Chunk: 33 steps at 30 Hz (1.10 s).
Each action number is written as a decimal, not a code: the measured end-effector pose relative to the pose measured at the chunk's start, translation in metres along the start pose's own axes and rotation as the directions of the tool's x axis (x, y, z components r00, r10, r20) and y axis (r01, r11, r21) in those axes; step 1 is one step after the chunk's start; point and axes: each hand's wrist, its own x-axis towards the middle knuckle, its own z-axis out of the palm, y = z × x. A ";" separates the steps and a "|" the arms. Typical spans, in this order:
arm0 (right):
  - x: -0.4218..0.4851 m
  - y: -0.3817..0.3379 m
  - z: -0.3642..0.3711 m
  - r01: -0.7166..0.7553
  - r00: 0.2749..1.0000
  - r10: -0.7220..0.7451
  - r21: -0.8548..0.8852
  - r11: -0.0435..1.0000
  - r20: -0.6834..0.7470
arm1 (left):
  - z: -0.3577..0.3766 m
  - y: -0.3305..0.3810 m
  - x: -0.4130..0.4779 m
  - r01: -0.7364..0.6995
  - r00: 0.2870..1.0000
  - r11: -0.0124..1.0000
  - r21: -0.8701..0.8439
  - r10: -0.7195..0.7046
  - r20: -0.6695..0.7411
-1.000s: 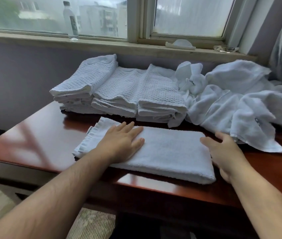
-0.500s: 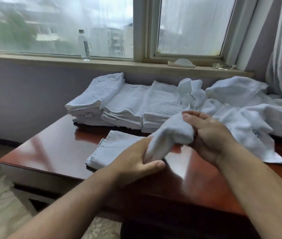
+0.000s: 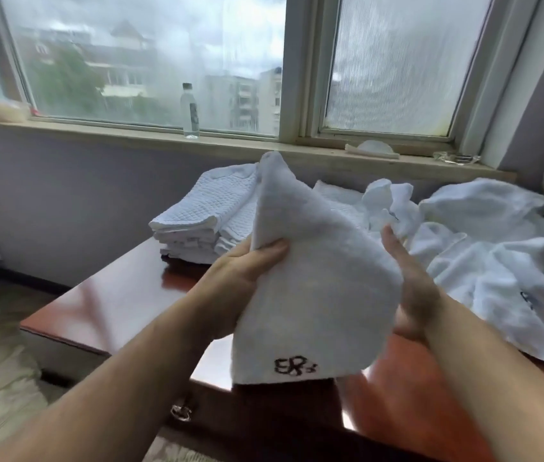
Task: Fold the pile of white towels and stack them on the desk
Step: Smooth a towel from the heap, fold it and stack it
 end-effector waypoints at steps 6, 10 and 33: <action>-0.001 -0.024 0.042 0.014 0.824 -0.284 0.484 0.875 0.490 | -0.011 0.017 0.014 0.086 0.995 0.995 -0.047 -0.083 0.047; 0.029 -0.042 0.039 0.205 0.931 -0.276 0.284 0.937 0.240 | -0.025 0.020 0.022 0.122 0.992 0.991 -0.058 -0.120 0.027; 0.191 -0.078 0.015 0.316 0.921 -0.313 -0.025 0.948 -0.230 | -0.088 -0.038 0.085 0.240 0.966 0.965 0.102 -0.247 0.069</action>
